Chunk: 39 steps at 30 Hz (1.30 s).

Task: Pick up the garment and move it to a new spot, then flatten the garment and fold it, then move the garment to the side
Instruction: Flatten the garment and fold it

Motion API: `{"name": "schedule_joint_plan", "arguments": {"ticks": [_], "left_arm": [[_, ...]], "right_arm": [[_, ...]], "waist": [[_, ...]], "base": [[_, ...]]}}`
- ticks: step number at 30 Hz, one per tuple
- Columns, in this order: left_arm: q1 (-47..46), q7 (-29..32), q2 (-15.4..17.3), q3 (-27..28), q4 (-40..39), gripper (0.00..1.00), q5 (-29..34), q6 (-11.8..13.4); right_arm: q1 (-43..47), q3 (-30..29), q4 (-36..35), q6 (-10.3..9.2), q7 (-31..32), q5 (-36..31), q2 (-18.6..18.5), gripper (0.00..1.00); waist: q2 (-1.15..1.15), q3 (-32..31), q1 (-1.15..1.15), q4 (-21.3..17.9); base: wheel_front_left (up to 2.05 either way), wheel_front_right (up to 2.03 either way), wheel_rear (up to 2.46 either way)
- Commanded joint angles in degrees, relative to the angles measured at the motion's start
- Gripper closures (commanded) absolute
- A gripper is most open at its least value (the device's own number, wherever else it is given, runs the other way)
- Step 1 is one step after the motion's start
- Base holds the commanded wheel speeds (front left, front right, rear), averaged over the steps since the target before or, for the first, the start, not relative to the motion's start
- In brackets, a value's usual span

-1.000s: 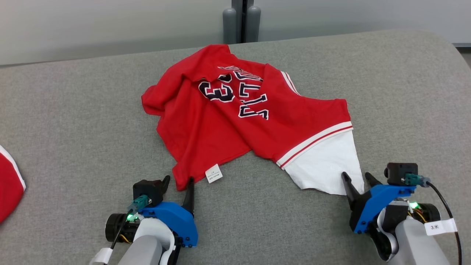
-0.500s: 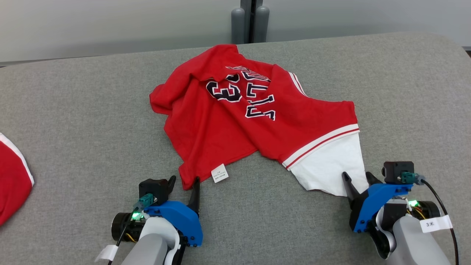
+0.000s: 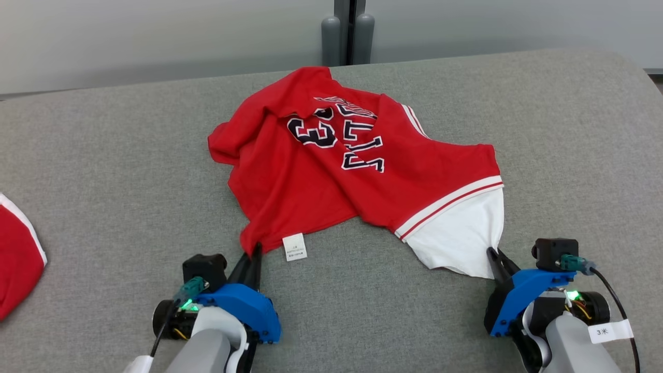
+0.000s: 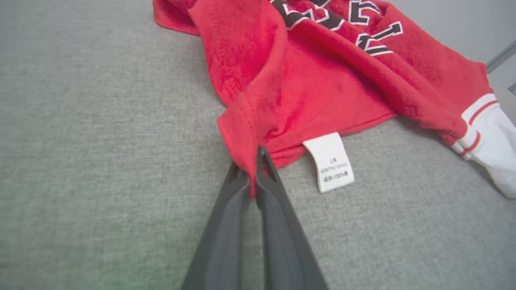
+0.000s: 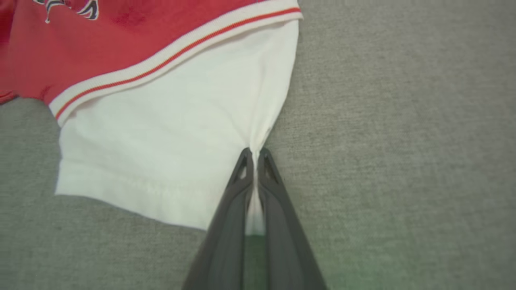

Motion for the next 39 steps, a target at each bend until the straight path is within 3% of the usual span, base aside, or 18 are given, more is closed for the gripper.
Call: {"name": "schedule_joint_plan", "arguments": {"ticks": [1,6,14,19,24,32,36,39], "left_arm": [[0.0,-0.7,0.1,0.4,-1.1,1.00,-0.9,-0.5],[1.1,-2.0,0.3,1.7,-9.0,1.00,-4.0,-2.7],[4.6,5.0,4.4,5.0,-30.9,1.00,-12.3,-4.1],[6.6,12.7,6.6,8.3,-44.9,1.00,-19.6,-2.8],[6.1,19.0,9.0,11.7,-55.2,1.00,-24.8,0.0],[3.7,27.4,10.8,14.9,-66.5,1.00,-30.3,6.6],[2.0,30.1,12.2,15.1,-68.2,1.00,-30.3,8.4],[-1.1,31.9,12.8,15.1,-66.3,1.00,-30.5,9.5]], "right_arm": [[0.8,0.0,-0.7,0.16,-0.2,0.9,0.5,1.00],[1.5,-1.4,-10.0,0.09,-0.1,3.6,0.2,1.00],[8.6,-5.5,-37.9,0.09,9.3,4.7,0.2,1.00],[10.8,-7.6,-54.4,0.09,15.6,4.4,0.2,1.00],[7.5,-8.9,-66.0,0.09,20.6,1.7,-0.1,1.00],[-0.9,-8.9,-71.8,0.09,26.3,1.2,-5.7,1.00],[-4.7,-8.6,-68.8,0.09,27.7,2.9,-7.6,1.00],[-9.0,-7.7,-62.6,0.09,28.0,4.8,-9.9,1.00]], "waist": [[-0.01,-0.4,-0.01,0.0],[-0.01,-2.5,-0.01,0.0],[-0.01,-5.8,-0.01,-0.2],[-0.01,-6.9,-0.01,-0.2],[-0.01,-7.2,-0.01,-0.5],[-0.01,-6.8,-0.01,-0.8],[-0.01,-5.5,-0.01,-0.9],[-0.01,-3.0,-0.01,-0.8]], "base": [[0.00,0.00,0.00],[0.00,0.00,0.00],[0.00,0.00,0.00],[0.00,0.00,0.00],[0.00,0.00,0.00],[0.00,0.00,0.00],[0.00,0.00,0.00],[0.00,0.00,0.00]]}}
